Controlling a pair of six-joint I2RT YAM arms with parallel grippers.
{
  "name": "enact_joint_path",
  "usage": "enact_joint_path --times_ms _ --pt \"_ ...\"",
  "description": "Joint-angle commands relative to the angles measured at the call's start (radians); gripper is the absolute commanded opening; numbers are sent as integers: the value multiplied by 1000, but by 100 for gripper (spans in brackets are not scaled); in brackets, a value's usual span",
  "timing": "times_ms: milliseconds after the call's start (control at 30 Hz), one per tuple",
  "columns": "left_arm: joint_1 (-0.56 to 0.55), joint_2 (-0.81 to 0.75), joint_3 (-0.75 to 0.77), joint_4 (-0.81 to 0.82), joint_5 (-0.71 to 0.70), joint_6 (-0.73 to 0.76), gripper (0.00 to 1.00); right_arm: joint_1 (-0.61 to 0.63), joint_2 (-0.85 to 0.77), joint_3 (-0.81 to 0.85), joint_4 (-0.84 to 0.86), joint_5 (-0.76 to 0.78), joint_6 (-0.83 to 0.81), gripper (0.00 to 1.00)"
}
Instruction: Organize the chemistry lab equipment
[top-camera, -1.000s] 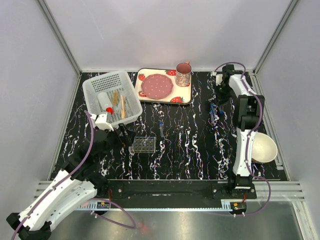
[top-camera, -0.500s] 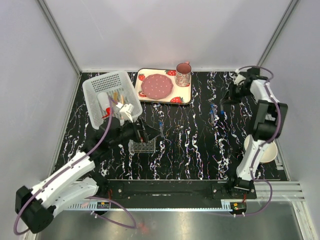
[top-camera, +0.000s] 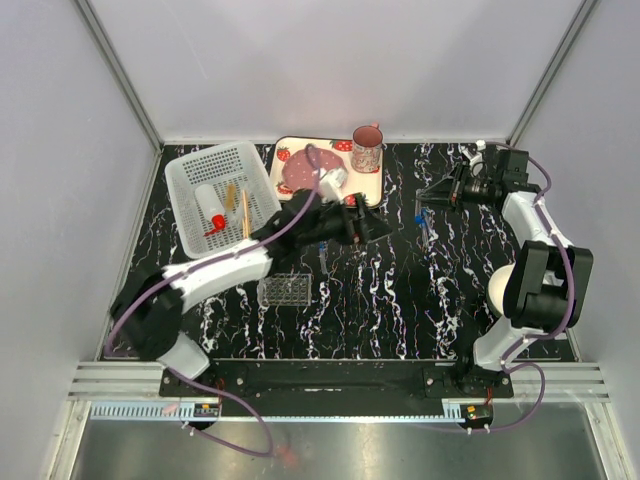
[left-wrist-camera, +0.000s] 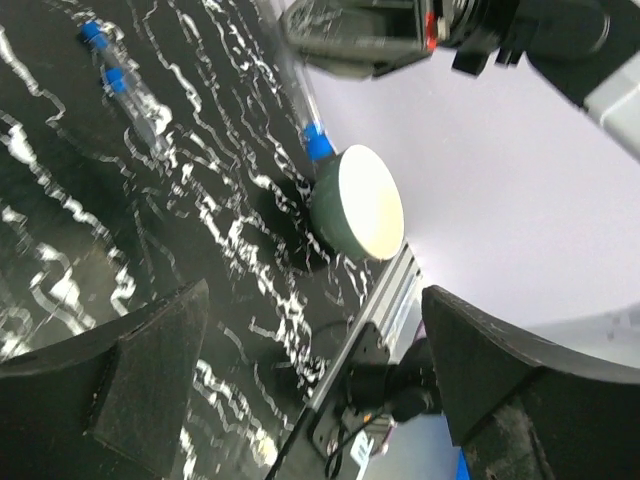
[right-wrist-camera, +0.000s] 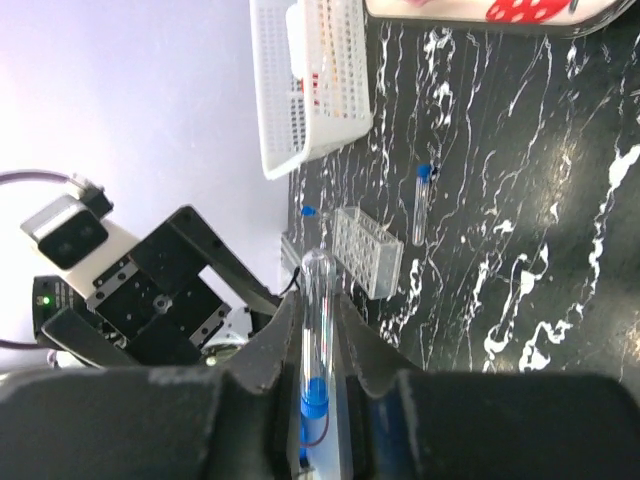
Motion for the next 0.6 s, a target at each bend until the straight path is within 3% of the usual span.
enact_joint_path --times_ms 0,267,567 --pt "-49 161 191 93 -37 -72 87 -3 -53 -57 153 -92 123 11" --pt "-90 381 377 67 -90 -155 74 -3 -79 -116 248 -109 183 11" --pt "-96 431 463 5 -130 -152 57 -3 -105 -153 299 -108 208 11"
